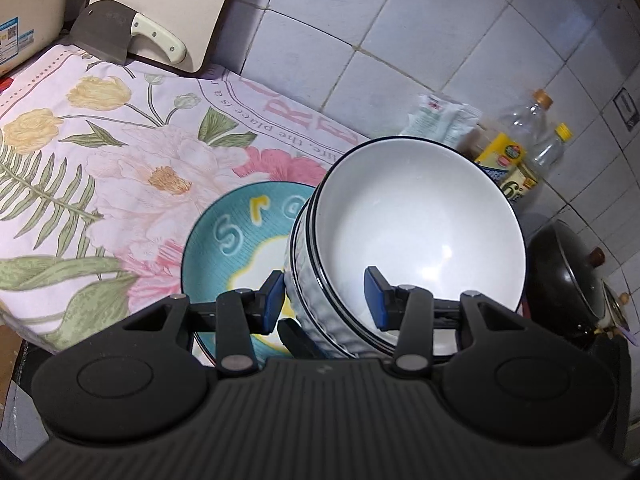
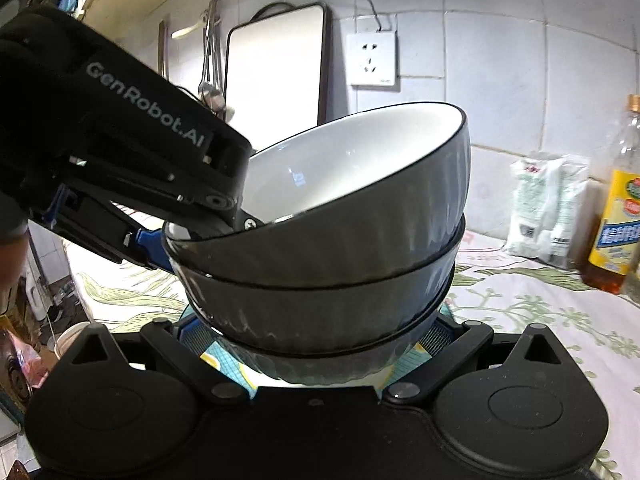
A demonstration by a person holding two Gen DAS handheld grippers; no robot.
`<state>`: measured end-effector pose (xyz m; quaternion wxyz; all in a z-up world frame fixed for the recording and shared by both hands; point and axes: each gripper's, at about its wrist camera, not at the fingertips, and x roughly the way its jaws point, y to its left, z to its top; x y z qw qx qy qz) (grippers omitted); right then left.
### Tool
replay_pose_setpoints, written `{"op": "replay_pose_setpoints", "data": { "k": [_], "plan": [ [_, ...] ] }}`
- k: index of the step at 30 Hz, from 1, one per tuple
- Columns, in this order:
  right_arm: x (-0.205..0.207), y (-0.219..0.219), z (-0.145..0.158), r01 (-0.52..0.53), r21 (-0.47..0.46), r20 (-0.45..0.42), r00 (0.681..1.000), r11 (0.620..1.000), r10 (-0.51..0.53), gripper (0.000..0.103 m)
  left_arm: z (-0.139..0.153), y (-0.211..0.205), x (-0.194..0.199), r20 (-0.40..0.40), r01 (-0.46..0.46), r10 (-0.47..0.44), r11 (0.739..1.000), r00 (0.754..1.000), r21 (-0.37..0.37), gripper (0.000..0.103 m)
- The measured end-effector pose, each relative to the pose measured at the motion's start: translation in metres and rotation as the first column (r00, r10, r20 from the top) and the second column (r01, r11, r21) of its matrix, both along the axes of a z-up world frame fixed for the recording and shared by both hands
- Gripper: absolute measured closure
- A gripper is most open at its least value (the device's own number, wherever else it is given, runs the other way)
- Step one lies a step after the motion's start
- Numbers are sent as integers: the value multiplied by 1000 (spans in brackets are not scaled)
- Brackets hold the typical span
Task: Organize plates and bowls
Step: 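Lower the bowl stack onto the blue egg plate with both tools, then open both tools and pull back from the bowl stack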
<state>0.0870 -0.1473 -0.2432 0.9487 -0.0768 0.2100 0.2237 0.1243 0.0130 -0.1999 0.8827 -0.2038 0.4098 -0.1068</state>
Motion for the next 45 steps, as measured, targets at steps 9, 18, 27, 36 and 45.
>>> {"op": "replay_pose_setpoints", "data": {
  "k": [9, 18, 27, 36, 45],
  "plan": [
    [18, 9, -13, 27, -42, -34, 999, 999, -29, 2, -18, 6, 21, -17, 41, -41, 999, 999, -7, 62],
    [26, 14, -19, 73, -39, -108, 991, 997, -77, 2, -28, 6, 25, -27, 69, -68, 998, 997, 17, 62],
    [29, 14, -26, 76, -67, -115, 990, 995, -84, 1, -33, 6, 27, -36, 75, -74, 997, 997, 24, 62],
    [19, 15, -23, 48, -164, -172, 982, 985, -76, 2, -27, -2, 36, -70, 64, -60, 996, 996, 57, 62],
    [-39, -1, 7, 135, -60, -195, 970, 989, -144, 2, -5, -1, 31, -65, 70, -61, 986, 996, 154, 58]
  ]
}}
